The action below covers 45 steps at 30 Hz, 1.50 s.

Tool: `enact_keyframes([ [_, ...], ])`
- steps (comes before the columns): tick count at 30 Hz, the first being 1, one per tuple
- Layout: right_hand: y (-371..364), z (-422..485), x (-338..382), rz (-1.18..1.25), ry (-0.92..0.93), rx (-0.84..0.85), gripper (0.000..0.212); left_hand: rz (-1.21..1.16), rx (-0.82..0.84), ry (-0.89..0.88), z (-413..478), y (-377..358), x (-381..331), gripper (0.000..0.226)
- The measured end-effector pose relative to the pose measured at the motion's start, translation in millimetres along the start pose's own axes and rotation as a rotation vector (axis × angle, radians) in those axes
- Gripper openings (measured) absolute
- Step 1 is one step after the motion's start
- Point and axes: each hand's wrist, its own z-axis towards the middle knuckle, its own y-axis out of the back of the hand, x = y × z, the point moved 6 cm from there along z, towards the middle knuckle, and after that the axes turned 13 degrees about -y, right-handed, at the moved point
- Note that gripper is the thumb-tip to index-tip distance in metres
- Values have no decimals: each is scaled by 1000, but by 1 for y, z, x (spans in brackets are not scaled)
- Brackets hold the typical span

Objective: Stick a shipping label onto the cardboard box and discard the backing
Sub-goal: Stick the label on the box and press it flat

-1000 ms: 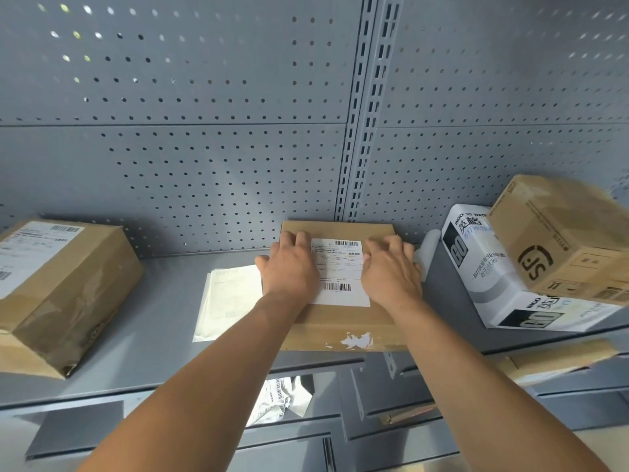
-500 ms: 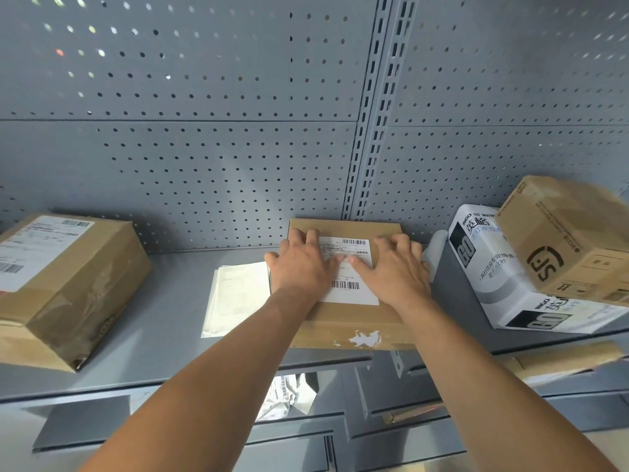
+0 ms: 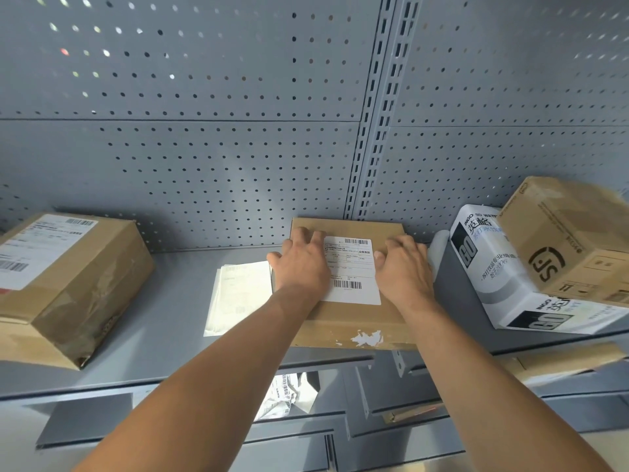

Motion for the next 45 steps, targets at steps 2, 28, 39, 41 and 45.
enact_keyframes([
  [2,0,-1,1,-13,7,-4,40,39,47,-25,0,1,-2,64],
  [28,0,31,11,42,-125,-38,46,-2,-40,68,40,3,14,40],
  [39,-5,25,18,-73,-68,20,107,154,20,27,40,-1,8,78],
  [41,-7,26,19,-71,-74,32,99,112,11,55,41,-1,10,78],
  [45,-8,28,17,-50,-71,31,78,67,-23,80,44,-2,14,67],
])
